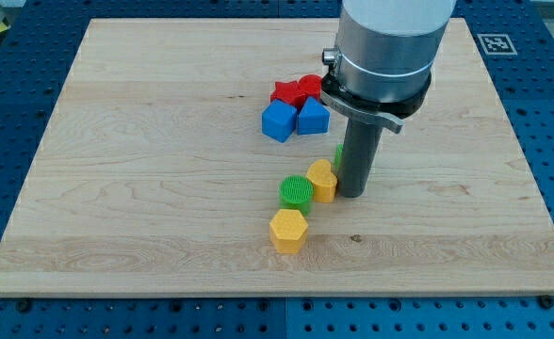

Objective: Place arm parallel to the right of green circle

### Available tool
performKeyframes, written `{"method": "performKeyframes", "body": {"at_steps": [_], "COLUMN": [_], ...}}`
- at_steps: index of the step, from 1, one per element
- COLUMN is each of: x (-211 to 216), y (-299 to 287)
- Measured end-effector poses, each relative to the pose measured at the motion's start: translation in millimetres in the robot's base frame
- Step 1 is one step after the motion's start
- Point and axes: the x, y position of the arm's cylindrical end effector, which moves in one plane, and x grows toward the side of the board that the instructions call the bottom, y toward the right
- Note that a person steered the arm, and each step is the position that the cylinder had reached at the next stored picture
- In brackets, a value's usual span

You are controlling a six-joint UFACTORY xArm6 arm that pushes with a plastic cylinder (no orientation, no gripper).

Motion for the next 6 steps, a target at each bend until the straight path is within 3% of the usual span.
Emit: {"method": "performKeyframes", "body": {"at_steps": [4,6], "x": [-14,-2], "y": [-7,39]}}
